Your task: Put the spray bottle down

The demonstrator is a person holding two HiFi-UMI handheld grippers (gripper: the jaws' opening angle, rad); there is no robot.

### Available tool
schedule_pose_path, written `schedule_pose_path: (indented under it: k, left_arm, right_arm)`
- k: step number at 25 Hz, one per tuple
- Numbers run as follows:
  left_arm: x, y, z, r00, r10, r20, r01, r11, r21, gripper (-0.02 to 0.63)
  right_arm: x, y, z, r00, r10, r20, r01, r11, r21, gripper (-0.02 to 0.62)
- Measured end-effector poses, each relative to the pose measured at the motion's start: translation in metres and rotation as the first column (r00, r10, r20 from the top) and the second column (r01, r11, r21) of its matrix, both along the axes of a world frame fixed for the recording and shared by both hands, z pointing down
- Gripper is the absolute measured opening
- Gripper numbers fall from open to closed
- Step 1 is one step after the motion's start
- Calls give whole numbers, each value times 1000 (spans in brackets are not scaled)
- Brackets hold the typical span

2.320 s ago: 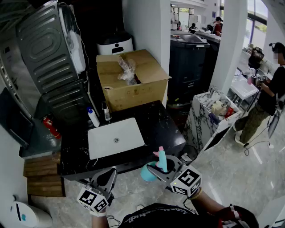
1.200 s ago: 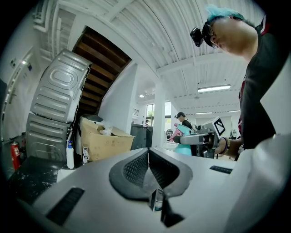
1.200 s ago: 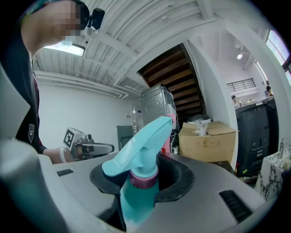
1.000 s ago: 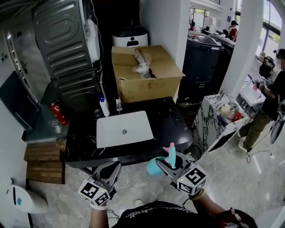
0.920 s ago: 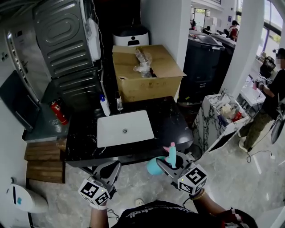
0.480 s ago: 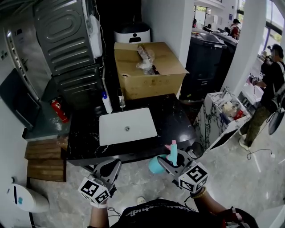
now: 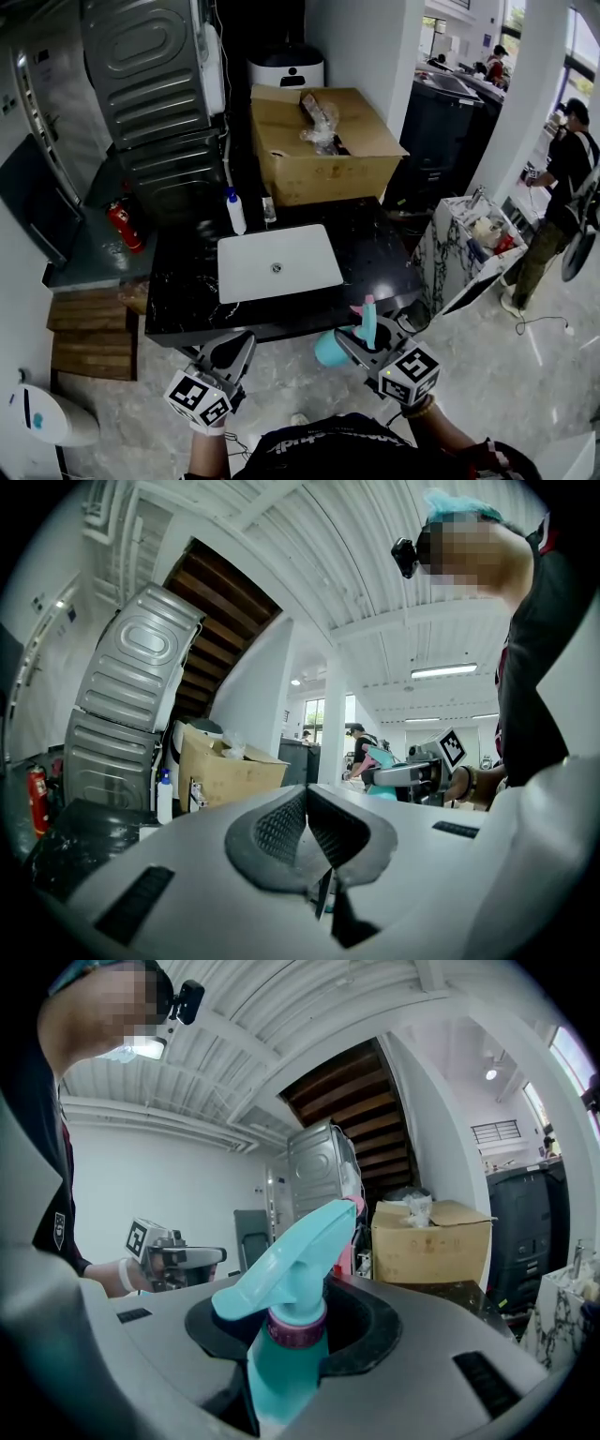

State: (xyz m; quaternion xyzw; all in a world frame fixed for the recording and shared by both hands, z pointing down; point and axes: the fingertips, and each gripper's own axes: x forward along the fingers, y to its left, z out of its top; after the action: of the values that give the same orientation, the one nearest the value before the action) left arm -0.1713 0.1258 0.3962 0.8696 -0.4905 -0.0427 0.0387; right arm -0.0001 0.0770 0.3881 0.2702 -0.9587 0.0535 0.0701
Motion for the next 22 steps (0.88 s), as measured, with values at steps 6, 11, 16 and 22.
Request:
schedule_pose_path:
  k: [6, 11, 16, 22]
  left_arm:
    - [-15, 6, 9, 1000, 11, -10, -11, 1000, -6, 17]
    - [-20, 1, 11, 1000, 7, -30, -7, 1000, -2, 17]
    - [-18, -11, 19, 999, 17, -48, -17, 1000, -11, 17]
    - [-18, -44, 14, 998, 25, -55, -26, 999, -19, 17]
  right_arm:
    - [-14, 9, 3, 1000, 13, -14, -13, 1000, -7, 178]
    - [-13, 7, 2, 999, 29, -28, -29, 1000, 12, 178]
    - [-8, -4, 9, 999, 39, -36, -39, 999, 3, 178]
    - [-4, -37, 11, 998, 61, -16, -61, 998, -5, 179]
